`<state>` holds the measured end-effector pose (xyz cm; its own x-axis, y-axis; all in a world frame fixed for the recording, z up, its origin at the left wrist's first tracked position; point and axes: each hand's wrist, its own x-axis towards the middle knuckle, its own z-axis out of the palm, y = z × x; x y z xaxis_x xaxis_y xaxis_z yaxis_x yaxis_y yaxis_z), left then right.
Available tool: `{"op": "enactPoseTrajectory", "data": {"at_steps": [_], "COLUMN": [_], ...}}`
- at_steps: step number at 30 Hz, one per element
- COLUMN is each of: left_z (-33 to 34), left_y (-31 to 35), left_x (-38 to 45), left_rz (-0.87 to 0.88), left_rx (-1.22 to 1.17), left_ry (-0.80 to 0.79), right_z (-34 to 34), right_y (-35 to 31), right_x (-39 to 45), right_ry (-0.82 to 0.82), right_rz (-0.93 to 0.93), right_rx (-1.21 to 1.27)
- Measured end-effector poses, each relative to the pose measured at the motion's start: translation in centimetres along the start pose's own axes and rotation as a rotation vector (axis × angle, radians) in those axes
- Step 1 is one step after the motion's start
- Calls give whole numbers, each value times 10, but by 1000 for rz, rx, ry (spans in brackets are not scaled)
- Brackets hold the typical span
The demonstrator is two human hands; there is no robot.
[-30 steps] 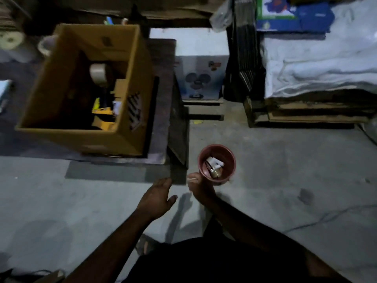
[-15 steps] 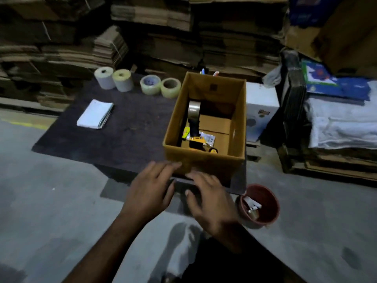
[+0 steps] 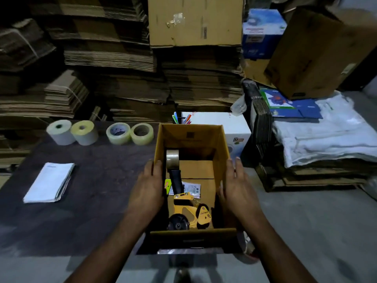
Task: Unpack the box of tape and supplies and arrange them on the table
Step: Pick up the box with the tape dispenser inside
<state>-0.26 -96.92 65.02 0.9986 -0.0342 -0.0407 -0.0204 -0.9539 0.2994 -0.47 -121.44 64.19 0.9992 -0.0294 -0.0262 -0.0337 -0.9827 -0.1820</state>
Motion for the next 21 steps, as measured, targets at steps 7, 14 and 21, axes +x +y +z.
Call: {"op": "enactPoseTrajectory", "data": {"at_steps": [7, 14, 21], "left_z": [6, -35, -117], "left_y": [-17, -84, -241], "left_x": [9, -39, -138], "left_rz": [5, 5, -78], "left_rx": [-106, -175, -262], "left_ry": [-28, -40, 71], "right_z": [-13, -32, -28], "right_y": [-16, -100, -274], "right_x": [-5, -60, -131], "right_ry": [-79, -96, -27], "right_rz": [137, 165, 35], "right_rx": [11, 126, 196]}}
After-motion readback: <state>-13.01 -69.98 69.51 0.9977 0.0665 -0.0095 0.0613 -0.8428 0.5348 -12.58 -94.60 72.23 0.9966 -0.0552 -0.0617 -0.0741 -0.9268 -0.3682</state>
